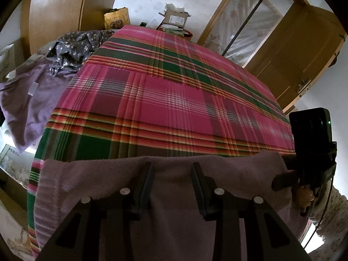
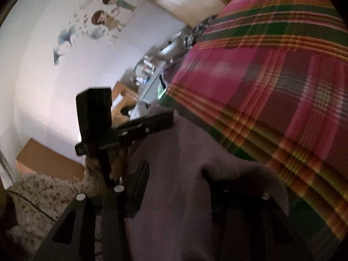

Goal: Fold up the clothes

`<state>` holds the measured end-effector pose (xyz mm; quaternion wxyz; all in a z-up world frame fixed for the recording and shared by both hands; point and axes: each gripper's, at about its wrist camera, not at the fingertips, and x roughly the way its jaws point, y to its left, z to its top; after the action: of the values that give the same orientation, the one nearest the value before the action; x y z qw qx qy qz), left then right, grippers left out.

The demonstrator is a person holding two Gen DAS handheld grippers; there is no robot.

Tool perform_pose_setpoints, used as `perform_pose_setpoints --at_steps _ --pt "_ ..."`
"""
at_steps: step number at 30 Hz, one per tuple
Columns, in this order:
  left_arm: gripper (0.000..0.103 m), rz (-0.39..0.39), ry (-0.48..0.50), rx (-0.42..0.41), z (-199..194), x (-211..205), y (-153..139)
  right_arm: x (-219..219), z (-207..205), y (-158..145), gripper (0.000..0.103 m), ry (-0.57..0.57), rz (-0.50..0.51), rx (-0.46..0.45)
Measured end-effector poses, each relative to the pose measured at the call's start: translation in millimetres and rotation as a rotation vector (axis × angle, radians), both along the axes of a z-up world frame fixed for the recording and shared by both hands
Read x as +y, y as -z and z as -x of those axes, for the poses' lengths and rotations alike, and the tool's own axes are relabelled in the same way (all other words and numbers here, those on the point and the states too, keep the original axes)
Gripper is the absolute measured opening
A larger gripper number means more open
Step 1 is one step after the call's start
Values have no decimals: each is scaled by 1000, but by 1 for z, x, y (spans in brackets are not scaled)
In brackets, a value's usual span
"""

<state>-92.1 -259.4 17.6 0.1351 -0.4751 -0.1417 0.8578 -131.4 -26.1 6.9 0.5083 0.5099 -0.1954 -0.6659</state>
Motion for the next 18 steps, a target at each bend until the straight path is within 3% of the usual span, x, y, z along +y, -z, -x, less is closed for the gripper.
perform_pose_setpoints --at_steps 8,14,18 --pt "36 -1 -1 4 1 1 2 26 14 -4 47 122 113 -50" --pt "36 -5 2 9 2 1 2 34 20 -2 47 175 125 -82" --pt "36 -10 3 11 3 0 2 39 21 2 45 220 72 -91"
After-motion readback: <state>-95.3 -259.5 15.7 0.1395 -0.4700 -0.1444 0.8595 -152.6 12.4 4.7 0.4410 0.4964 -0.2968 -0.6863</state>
